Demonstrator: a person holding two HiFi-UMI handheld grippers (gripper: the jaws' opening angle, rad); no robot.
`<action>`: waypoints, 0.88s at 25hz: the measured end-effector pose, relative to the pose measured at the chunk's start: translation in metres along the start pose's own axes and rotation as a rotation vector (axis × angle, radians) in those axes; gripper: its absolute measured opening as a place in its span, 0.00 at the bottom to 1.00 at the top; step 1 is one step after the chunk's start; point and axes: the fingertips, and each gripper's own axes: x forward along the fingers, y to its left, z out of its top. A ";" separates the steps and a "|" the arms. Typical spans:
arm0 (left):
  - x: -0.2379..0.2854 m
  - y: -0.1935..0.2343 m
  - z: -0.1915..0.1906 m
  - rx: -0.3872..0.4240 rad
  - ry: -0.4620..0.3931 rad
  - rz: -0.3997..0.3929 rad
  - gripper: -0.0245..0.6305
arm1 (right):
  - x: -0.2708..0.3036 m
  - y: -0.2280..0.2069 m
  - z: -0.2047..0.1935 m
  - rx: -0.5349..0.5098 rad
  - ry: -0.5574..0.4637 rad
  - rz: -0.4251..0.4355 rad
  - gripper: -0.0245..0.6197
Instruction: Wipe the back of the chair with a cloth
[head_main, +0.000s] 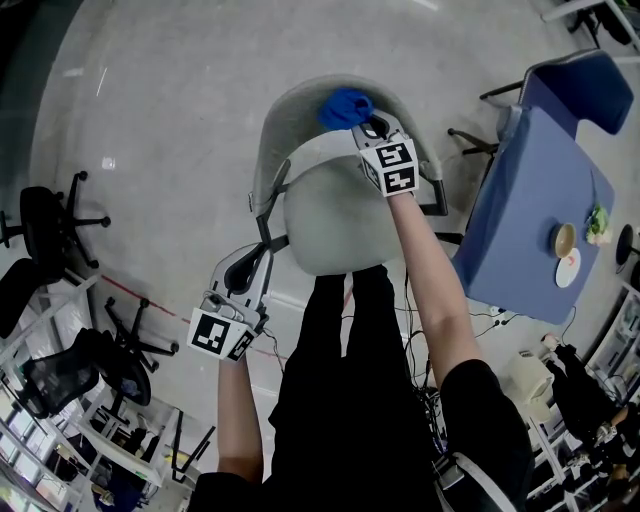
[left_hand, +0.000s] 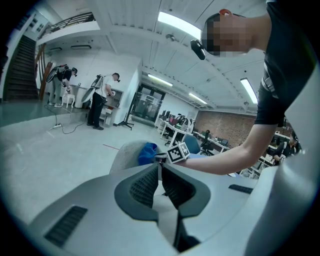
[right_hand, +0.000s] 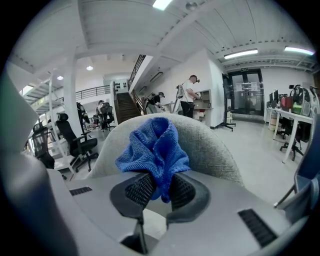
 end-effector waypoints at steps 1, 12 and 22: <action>0.000 0.000 0.000 -0.001 0.000 0.000 0.10 | -0.001 -0.002 -0.001 0.002 0.000 -0.006 0.16; 0.001 0.000 -0.005 -0.004 0.001 -0.013 0.10 | -0.012 -0.027 -0.024 0.087 0.003 -0.079 0.16; 0.004 0.004 -0.009 -0.009 0.002 -0.017 0.10 | -0.014 -0.039 -0.048 0.111 0.036 -0.110 0.16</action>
